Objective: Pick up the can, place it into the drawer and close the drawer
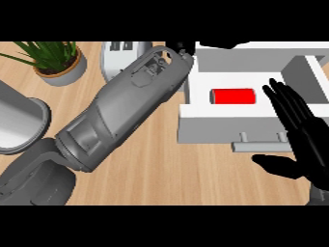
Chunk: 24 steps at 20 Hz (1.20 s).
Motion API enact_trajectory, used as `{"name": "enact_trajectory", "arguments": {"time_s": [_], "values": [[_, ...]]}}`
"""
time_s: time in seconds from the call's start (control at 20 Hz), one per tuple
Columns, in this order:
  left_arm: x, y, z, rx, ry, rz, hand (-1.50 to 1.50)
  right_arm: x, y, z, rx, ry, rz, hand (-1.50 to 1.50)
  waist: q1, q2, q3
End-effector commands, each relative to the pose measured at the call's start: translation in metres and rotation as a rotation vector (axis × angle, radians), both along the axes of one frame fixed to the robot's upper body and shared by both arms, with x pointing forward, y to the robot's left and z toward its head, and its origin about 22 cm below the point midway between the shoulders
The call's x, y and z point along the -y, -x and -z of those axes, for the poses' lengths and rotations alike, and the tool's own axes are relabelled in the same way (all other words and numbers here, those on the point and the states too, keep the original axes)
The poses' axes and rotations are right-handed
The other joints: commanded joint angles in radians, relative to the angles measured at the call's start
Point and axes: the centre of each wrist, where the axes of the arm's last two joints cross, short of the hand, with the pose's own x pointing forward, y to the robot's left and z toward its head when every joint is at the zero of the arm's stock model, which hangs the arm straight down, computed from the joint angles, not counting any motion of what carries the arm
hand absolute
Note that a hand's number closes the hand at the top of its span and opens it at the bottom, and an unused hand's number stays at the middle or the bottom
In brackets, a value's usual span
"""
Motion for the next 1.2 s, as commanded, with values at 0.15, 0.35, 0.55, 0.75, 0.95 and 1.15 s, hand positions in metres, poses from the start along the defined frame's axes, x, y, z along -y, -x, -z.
{"name": "enact_trajectory", "arguments": {"time_s": [0.15,0.35,0.55,0.75,0.95,1.15], "values": [[-0.020,-0.001,-0.013,0.005,0.002,-0.014,-1.50,-0.028,-0.029,0.041,0.019,0.041,0.074,-1.50,0.024,-0.010,0.000],[-0.043,-0.003,-0.023,-0.015,-0.007,-0.018,-1.50,-0.018,-0.045,0.066,0.008,0.022,0.099,-1.50,0.029,-0.011,0.000],[-0.064,0.003,-0.025,-0.027,0.007,-0.009,-1.50,-0.015,-0.071,0.075,-0.008,0.074,0.132,-1.50,0.042,-0.011,0.000],[-0.083,0.008,-0.020,-0.012,-0.005,-0.004,-1.50,-0.016,-0.087,0.089,0.003,0.103,0.163,-1.50,0.055,-0.010,0.000],[-0.094,0.007,-0.039,-0.023,-0.005,-0.028,-1.50,-0.007,-0.110,0.091,0.004,0.155,0.200,-1.50,0.063,-0.004,0.001],[-0.097,0.016,-0.035,-0.035,-0.013,-0.019,-1.50,-0.001,-0.115,0.111,0.043,0.166,0.216,-1.50,0.070,-0.002,0.002]]}}
